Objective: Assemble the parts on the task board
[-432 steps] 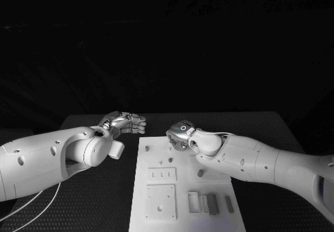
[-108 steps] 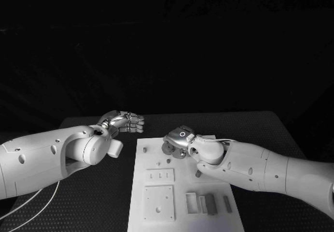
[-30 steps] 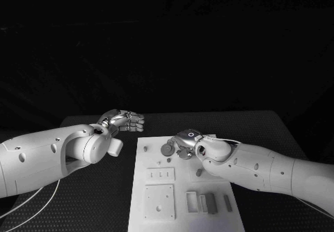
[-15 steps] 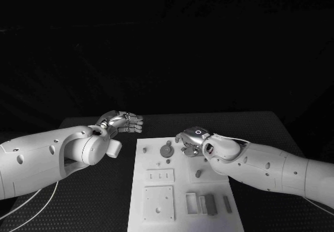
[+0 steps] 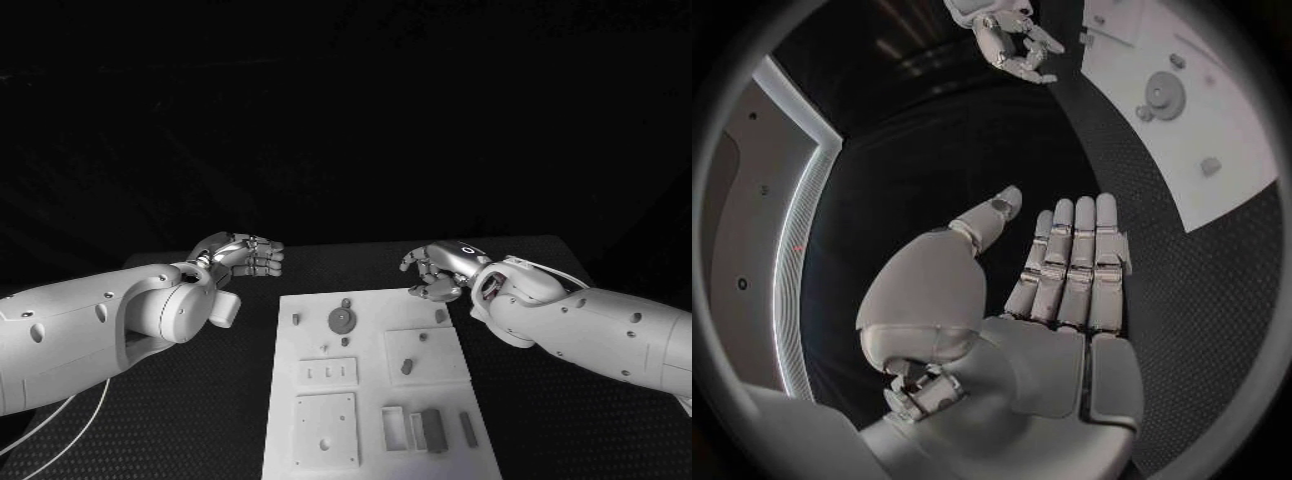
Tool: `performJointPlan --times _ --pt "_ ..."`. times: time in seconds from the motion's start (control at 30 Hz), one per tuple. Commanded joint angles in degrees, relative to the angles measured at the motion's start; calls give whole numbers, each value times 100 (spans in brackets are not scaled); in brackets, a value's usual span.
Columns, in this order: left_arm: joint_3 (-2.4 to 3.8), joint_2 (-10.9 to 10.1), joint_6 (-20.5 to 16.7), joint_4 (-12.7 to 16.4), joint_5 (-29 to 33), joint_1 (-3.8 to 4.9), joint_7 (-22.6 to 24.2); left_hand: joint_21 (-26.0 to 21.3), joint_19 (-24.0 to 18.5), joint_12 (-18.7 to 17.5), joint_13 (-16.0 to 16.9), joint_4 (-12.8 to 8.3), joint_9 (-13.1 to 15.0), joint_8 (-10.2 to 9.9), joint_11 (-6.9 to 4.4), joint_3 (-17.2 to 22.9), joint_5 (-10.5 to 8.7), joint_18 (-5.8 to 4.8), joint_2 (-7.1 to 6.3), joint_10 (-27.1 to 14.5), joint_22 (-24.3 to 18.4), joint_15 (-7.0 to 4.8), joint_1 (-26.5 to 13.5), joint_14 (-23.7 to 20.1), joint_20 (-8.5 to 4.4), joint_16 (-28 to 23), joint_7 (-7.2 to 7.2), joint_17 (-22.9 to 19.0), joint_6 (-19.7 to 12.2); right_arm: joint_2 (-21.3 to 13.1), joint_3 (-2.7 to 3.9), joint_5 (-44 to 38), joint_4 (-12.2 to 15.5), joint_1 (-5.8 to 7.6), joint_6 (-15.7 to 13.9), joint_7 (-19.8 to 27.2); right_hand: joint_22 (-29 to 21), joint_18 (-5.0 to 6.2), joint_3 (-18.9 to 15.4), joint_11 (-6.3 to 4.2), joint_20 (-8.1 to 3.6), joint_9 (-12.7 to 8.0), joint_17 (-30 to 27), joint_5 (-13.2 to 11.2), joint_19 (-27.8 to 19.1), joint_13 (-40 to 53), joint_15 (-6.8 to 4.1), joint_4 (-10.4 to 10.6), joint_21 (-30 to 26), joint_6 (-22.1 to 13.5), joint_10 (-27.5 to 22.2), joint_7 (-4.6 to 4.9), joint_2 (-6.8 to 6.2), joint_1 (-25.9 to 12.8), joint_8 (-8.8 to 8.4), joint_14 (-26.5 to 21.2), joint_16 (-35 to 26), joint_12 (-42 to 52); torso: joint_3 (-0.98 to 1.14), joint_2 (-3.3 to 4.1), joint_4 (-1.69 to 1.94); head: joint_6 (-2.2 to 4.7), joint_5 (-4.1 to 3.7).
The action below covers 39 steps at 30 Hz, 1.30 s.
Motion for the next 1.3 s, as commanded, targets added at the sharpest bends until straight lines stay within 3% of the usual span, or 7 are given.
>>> performJointPlan --times 0.03,0.3,0.47,0.57,0.8,1.0,1.3 --pt "1 28 436 -2 -188 3 155 -3 43 49 18 42 10 42 -10 -8 -13 115 15 75 18 -25 16 74 7 4 -13 28 54 -127 -3 791 -137 2 523 733 100 83 -166 63 27 9 2 10 -25 -3 17 63 -18 189 -108 145 -70 -102 46 -39 6 28 23 -31 -54 17 -27" --pt "-2 15 510 -9 -252 -5 156 30 112 90 54 34 13 59 -55 -21 -14 129 15 179 50 -49 20 161 -16 35 -22 78 97 -480 -9 824 -252 -76 784 782 113 83 -411 39 11 38 21 21 -58 2 -1 -9 4 229 -129 131 -59 -76 91 -69 54 67 57 -38 -70 17 -52" --pt "-2 24 518 -8 -252 -5 158 21 101 79 57 22 8 49 -51 -26 -14 124 2 167 53 -45 22 144 -14 19 -19 84 85 -453 -17 800 -402 -202 753 788 112 83 -440 34 8 46 22 21 -76 -2 -5 -54 4 235 -136 127 -59 -7 100 -86 59 72 88 -47 -112 5 -61" --pt "-2 41 540 -10 -253 -8 149 17 96 74 57 20 6 46 -49 -27 -14 122 -1 161 53 -43 21 138 -12 12 -16 85 80 -358 -23 682 -510 -275 667 739 112 83 -443 34 8 46 21 22 -80 -5 -5 -70 5 228 -138 127 -39 27 99 -90 61 74 99 -40 -104 1 -74" --pt "-2 60 568 -15 -255 -27 139 6 80 55 57 16 -3 28 -36 -34 -14 117 -10 137 56 -29 16 116 -5 -8 -3 91 53 -220 -23 738 -791 -418 721 788 110 83 -453 35 8 46 19 21 -86 -11 -4 -108 7 210 -142 128 -2 94 93 -97 65 78 84 -44 -60 -44 -128" --pt "-2 52 562 -22 -257 -29 133 1 74 48 59 15 -6 23 -33 -36 -14 117 -14 131 58 -25 14 109 -2 -17 2 95 45 -174 -23 738 -887 -484 733 813 109 83 -460 36 10 47 18 21 -88 -12 -3 -119 7 207 -143 130 9 107 92 -100 66 79 90 -41 -58 -82 -112" --pt "-2 45 538 -20 -268 -30 113 -5 67 40 61 15 -9 16 -28 -38 -14 116 -17 121 60 -20 11 100 3 -28 7 99 35 -115 -22 740 -901 -558 810 838 108 83 -476 39 15 50 18 22 -89 -15 -1 -119 8 212 -144 132 52 108 97 -102 70 83 78 -42 -73 -120 -111"
